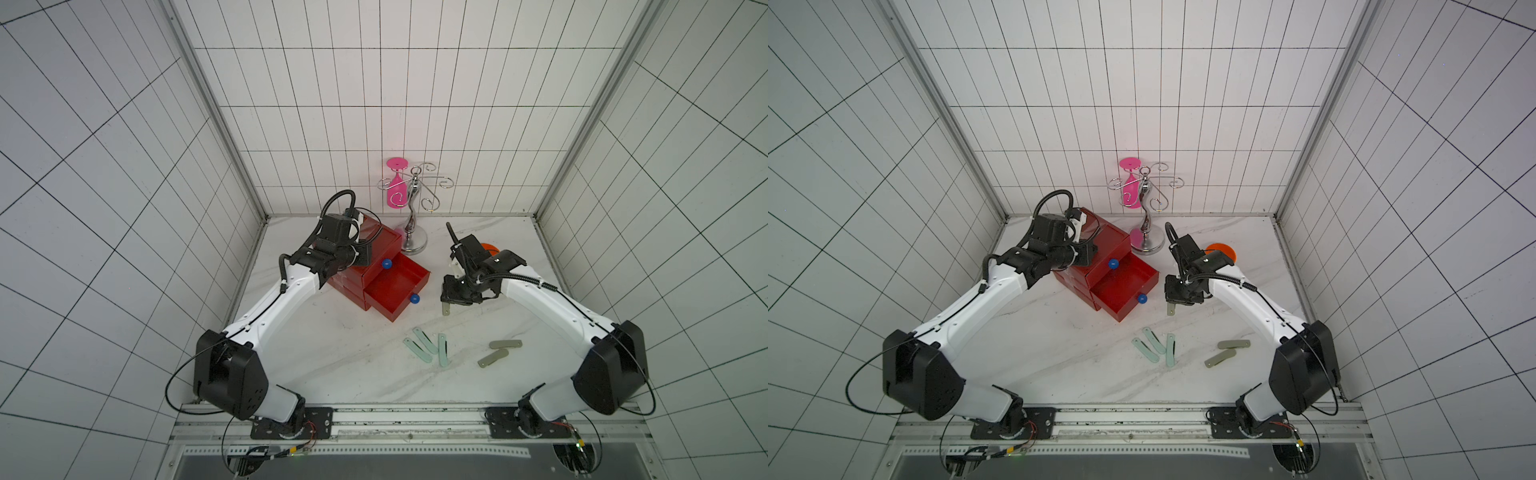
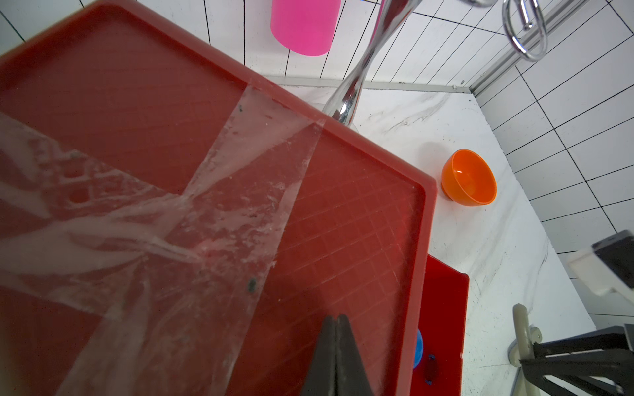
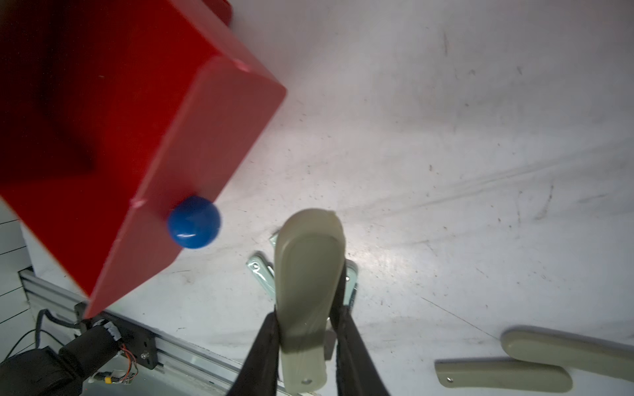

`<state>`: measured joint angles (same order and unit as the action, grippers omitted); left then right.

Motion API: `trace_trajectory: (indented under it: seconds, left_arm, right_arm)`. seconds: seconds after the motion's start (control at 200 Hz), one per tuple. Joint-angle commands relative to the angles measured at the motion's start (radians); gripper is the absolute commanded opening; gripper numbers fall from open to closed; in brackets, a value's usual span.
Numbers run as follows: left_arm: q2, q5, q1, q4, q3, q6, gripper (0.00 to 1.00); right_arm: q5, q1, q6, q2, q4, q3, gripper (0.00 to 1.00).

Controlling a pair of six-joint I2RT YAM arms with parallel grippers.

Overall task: Place the fruit knives into the drawer by color
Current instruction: Pick up the fruit knife from the center of the board, then place the fruit knife in the drawer.

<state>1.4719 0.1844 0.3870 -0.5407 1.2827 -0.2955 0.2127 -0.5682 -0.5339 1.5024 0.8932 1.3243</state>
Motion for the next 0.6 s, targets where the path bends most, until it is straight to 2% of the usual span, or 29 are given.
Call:
trace_trajectory:
  seconds: [0.0,0.265,0.595]
  left_arm:
    - [0.044,-0.019,-0.005,-0.202,-0.041,0.001,0.00]
    - [0.039,-0.016,-0.010,-0.202,-0.041,-0.001,0.00]
    - [0.042,-0.013,-0.013,-0.201,-0.040,0.001,0.00]
  right_arm:
    - [-0.002,-0.058,-0.015,0.018,0.031,0.169,0.21]
    - [-0.034,-0.163,-0.030,0.111,-0.028,0.294,0.21]
    - [-0.032,-0.214,-0.080,0.248,-0.129,0.355,0.21]
